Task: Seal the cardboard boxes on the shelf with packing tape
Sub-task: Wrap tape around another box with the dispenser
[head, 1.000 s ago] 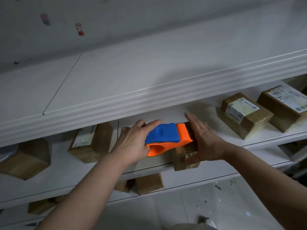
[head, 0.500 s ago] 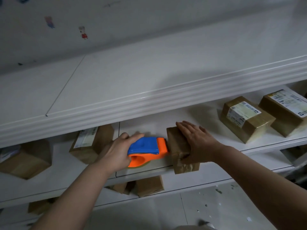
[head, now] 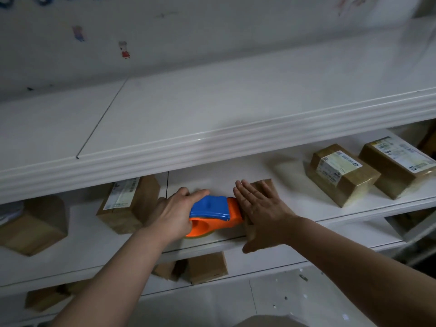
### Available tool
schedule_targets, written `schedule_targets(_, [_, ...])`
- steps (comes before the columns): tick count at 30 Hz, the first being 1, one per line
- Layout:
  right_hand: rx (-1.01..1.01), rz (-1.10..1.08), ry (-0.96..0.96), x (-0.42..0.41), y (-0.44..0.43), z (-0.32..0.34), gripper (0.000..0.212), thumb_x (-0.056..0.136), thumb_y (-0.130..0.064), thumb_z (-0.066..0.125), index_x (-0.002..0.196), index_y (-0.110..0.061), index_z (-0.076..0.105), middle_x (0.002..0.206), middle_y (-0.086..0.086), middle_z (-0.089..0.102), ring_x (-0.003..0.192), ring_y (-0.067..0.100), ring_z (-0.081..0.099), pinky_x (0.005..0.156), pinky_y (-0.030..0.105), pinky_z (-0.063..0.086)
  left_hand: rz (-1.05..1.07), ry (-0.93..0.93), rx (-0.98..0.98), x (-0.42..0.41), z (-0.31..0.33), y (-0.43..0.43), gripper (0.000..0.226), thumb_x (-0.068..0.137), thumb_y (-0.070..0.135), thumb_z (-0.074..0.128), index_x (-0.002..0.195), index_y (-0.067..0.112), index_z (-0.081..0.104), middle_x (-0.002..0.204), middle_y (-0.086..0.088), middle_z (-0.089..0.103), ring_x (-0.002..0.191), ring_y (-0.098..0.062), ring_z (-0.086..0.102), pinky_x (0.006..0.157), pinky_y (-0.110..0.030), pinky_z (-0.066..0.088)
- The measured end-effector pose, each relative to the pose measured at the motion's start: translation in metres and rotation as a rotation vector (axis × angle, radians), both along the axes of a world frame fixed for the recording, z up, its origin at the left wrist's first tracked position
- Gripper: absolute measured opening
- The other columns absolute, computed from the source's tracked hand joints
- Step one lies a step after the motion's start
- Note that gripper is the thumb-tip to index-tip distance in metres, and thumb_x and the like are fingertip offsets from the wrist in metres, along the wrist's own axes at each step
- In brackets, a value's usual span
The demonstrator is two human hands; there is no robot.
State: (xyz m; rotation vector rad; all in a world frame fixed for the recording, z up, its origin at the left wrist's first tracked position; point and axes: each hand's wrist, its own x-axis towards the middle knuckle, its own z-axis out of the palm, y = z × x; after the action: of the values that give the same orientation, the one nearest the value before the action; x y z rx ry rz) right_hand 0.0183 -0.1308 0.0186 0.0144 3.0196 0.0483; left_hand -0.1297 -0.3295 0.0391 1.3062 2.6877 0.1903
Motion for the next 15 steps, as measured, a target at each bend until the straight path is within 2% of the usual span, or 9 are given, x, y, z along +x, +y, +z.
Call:
schedule_targets(4, [0.035, -0.023, -0.031, -0.009, 0.002, 0.006, 0.120, 0.077, -0.072, 0.055, 0.150, -0.010, -0.017, 0.155, 0.012, -0.027, 0.144, 0.027, -0.023, 0.117, 0.056, -0.005, 0.007, -0.019, 0.000, 0.004, 0.001, -0.003, 0.088, 0.076, 0.006, 0.060, 0.143, 0.051, 0.026, 0.101, 0.005, 0.038, 0.094, -0.021, 0.055, 0.081, -0.034, 0.050])
schedule_targets(7, [-0.003, -0.068, -0.028, -0.020, 0.001, 0.008, 0.116, 0.077, -0.056, 0.064, 0.151, -0.016, -0.017, 0.161, 0.011, -0.008, 0.148, 0.030, -0.006, 0.115, 0.061, 0.001, 0.015, -0.025, -0.001, 0.007, 0.002, -0.005, 0.089, 0.075, 0.007, 0.059, 0.142, 0.053, 0.023, 0.101, 0.006, 0.037, 0.093, -0.021, 0.055, 0.081, -0.034, 0.049])
schedule_targets(9, [-0.138, -0.091, 0.040, -0.020, 0.008, 0.008, 0.125, 0.070, -0.051, 0.074, 0.152, -0.017, -0.014, 0.156, 0.007, 0.010, 0.145, 0.029, 0.011, 0.117, 0.055, 0.008, 0.027, -0.060, 0.063, 0.009, 0.007, -0.005, 0.089, 0.074, 0.004, 0.059, 0.144, 0.050, 0.027, 0.101, 0.005, 0.039, 0.094, -0.020, 0.054, 0.080, -0.032, 0.049])
schedule_targets(10, [-0.269, -0.104, 0.094, -0.019, 0.015, 0.006, 0.131, 0.066, -0.049, 0.079, 0.152, -0.014, -0.012, 0.154, 0.009, 0.013, 0.143, 0.029, 0.016, 0.117, 0.049, 0.013, 0.029, -0.073, 0.108, 0.009, 0.011, -0.005, 0.089, 0.073, 0.003, 0.059, 0.144, 0.048, 0.030, 0.101, 0.004, 0.040, 0.093, -0.019, 0.053, 0.080, -0.031, 0.049])
schedule_targets(13, [-0.673, -0.133, 0.230, -0.003, 0.040, -0.012, 0.139, 0.055, -0.036, 0.092, 0.151, -0.005, -0.004, 0.152, 0.016, 0.013, 0.139, 0.028, 0.027, 0.109, 0.026, 0.028, 0.007, -0.030, 0.126, 0.009, 0.025, 0.002, 0.091, 0.073, 0.004, 0.062, 0.146, 0.046, 0.029, 0.103, 0.003, 0.041, 0.091, -0.017, 0.052, 0.079, -0.028, 0.046])
schedule_targets(15, [-0.789, -0.203, 0.205, 0.012, 0.048, -0.031, 0.139, 0.055, -0.031, 0.093, 0.152, -0.008, -0.004, 0.153, 0.011, 0.008, 0.139, 0.022, 0.027, 0.106, 0.019, 0.028, -0.045, 0.053, 0.056, 0.017, 0.031, 0.016, 0.090, 0.074, 0.011, 0.063, 0.146, 0.049, 0.023, 0.107, 0.003, 0.042, 0.097, -0.020, 0.055, 0.088, -0.035, 0.047])
